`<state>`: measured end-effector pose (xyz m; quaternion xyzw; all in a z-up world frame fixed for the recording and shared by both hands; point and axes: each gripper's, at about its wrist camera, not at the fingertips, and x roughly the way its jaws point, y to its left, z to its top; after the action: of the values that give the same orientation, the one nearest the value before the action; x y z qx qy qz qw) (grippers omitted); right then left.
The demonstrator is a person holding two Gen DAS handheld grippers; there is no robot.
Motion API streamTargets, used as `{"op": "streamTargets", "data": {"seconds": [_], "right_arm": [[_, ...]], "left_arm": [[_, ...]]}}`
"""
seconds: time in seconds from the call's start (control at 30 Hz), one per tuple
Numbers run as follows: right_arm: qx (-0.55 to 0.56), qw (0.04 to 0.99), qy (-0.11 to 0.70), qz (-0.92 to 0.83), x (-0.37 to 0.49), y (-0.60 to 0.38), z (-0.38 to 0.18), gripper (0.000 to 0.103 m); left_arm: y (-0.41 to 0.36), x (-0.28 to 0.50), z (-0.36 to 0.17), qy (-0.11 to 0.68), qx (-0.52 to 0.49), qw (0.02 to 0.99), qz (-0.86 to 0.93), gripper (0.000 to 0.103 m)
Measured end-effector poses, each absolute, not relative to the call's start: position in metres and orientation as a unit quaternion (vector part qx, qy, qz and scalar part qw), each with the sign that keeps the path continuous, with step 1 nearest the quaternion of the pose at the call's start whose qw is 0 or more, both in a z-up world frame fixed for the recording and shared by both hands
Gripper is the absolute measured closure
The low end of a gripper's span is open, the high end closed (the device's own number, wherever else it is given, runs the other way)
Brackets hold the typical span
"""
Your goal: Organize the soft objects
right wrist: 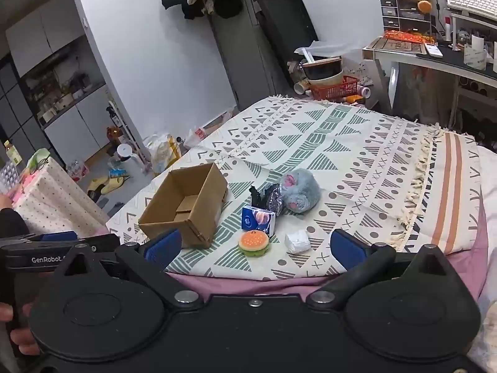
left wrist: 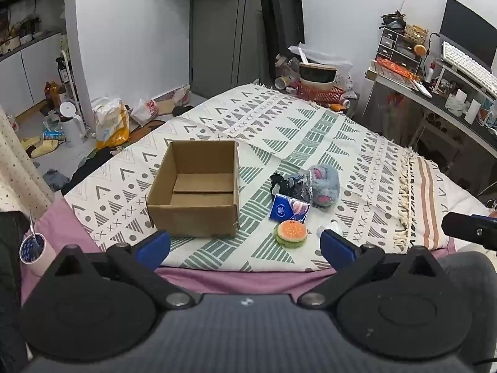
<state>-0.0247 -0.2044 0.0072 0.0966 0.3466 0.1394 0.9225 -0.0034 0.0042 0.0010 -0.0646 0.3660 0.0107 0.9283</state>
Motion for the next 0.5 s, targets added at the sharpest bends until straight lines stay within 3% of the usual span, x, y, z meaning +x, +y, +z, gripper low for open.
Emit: {"op": "streamTargets", "data": {"seconds": [0.5], "right_arm": [[0.091,0.923,0.348,0.137,-0.028,-0.208,0.010,0.000]], "left_arm": [[-0.009,-0.008,0.011,0.380,-0.039,0.924,0.010,0.001]]}}
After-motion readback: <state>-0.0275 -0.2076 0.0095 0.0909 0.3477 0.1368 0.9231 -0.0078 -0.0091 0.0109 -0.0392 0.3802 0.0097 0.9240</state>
